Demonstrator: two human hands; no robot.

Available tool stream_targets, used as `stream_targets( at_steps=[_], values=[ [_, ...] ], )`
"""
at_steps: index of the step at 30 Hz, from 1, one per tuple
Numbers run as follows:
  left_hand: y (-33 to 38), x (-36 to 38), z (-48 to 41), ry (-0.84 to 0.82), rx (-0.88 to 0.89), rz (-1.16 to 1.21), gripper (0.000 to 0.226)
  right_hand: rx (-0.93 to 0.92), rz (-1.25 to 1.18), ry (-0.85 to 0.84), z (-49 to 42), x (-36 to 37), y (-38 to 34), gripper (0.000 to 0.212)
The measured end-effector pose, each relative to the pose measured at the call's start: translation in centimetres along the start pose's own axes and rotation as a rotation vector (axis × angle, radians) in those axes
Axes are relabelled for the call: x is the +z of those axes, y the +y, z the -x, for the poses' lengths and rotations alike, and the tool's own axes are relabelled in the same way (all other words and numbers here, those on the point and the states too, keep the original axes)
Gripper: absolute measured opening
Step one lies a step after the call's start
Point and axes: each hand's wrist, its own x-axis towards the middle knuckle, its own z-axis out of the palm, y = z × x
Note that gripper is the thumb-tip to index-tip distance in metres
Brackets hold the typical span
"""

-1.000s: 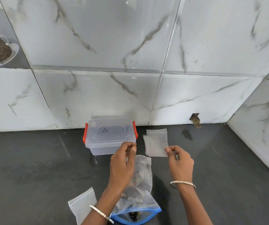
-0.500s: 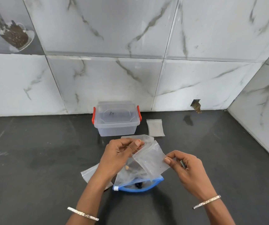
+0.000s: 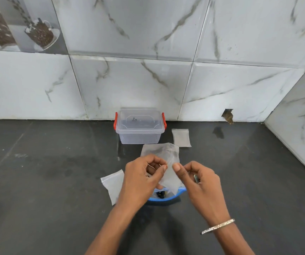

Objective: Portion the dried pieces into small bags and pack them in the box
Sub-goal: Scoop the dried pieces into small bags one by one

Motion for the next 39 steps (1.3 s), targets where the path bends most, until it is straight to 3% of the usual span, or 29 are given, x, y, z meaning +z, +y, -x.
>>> stream_targets(
  at_steps=[4, 11, 18, 20, 24, 32, 37, 39],
  values=[
    [0.1, 1.0, 1.3, 0.052, 0.106, -0.077, 0.005, 0.027, 0.061, -0.012, 0.6, 1.1, -0.5, 0.04],
    [-0.1, 1.1, 1.9, 0.155, 0.181, -0.255, 0.031, 0.052, 0.22, 0.034, 0.2, 1.4, 0.6, 0.028],
    [-0.2, 1.7, 2.4, 0.168, 0.203, -0.324, 0.037, -0.127, 0.341, 0.107, 0.0, 2.2, 0.8, 0.033],
    [-0.2, 1.8, 2.4, 0.171, 0.202, -0.326, 0.035, -0.197, 0.371, 0.075, 0.2, 2.8, 0.8, 0.032],
    [-0.5, 1.3, 2.2, 0.194, 0.189, -0.301, 0.031, -0.168, 0.363, 0.006, 0.4, 3.4, 1.0, 0.012],
    [-0.7, 1.4, 2.3, 0.123, 0.288, -0.374, 0.032, -0.009, 0.311, -0.142, -0.3, 3.9, 1.3, 0.019],
    [-0.4, 0.2, 1.9, -0.089, 0.222, -0.275, 0.041, -0.034, 0.423, -0.297, -0.9, 3.0, 1.6, 0.023],
    [-0.3, -0.8, 1.8, -0.094, 0.22, -0.24, 0.042, -0.101, 0.494, -0.361, -1.1, 2.4, 1.6, 0.034]
  ],
)
